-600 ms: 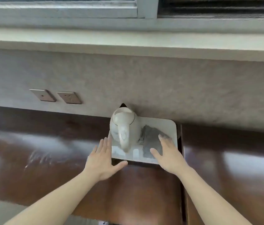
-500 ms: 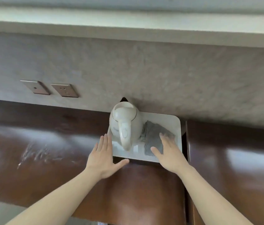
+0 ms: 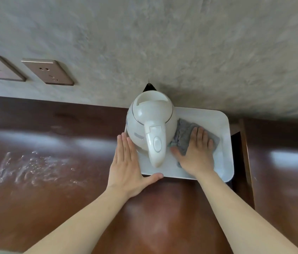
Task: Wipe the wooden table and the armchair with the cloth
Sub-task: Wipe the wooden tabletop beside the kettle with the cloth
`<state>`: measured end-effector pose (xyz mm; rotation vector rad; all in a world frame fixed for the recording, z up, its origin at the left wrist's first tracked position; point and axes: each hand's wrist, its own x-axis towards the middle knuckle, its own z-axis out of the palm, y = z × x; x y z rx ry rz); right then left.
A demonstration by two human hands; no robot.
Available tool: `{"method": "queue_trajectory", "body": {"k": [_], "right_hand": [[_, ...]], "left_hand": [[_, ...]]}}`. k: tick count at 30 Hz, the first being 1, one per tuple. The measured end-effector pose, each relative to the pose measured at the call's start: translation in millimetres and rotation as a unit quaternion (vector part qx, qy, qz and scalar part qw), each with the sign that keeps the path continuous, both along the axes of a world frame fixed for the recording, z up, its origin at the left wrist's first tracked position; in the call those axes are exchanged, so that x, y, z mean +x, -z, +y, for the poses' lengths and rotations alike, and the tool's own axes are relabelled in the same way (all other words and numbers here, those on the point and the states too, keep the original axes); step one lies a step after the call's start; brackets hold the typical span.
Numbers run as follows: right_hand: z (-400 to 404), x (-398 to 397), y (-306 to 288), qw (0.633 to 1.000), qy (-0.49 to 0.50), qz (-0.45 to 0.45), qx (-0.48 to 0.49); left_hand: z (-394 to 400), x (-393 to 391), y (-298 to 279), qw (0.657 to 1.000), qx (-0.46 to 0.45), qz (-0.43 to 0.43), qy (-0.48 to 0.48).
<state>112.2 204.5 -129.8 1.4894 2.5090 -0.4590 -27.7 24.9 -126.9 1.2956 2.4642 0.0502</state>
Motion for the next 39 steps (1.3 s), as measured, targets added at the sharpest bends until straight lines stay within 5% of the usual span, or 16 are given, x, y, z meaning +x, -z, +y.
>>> {"method": "queue_trajectory", "body": {"k": [12, 15, 19, 23, 26, 31, 34, 39], "right_hand": [[-4.7, -14.8, 15.2, 0.995, 0.035, 0.056, 0.078], [-1.1, -8.4, 10.9, 0.98, 0.11, 0.163, 0.035], [-3.6, -0.3, -23.7, 0.84, 0.344, 0.397, -0.138], [-23.1, 3.2, -69.4, 0.724, 0.437, 0.492, -0.206], [-40.7, 2.5, -109.5, 0.604, 0.467, 0.584, -0.276], [-81.2, -4.7, -178.2, 0.468, 0.417, 0.725, -0.286], [-111.8, -13.7, -205.1, 0.41, 0.382, 0.768, -0.311], [-163.1, -28.6, -218.0, 0.395, 0.342, 0.752, -0.403]], "left_hand": [[0.9, -2.2, 1.8, 1.0, -0.002, 0.011, 0.019], [0.0, -2.1, 2.2, 1.0, 0.002, -0.002, 0.018], [-1.8, -7.8, -2.4, 0.999, -0.004, -0.031, 0.036], [-16.8, -20.9, -16.7, 0.995, -0.02, -0.058, 0.083], [-37.9, -32.6, -30.1, 0.994, -0.027, -0.043, 0.1], [-93.6, -59.5, -51.6, 0.994, -0.053, -0.035, 0.09], [-135.6, -71.6, -63.2, 0.994, -0.069, -0.018, 0.079], [-212.2, -81.6, -82.3, 0.996, -0.086, -0.009, 0.011]]}}
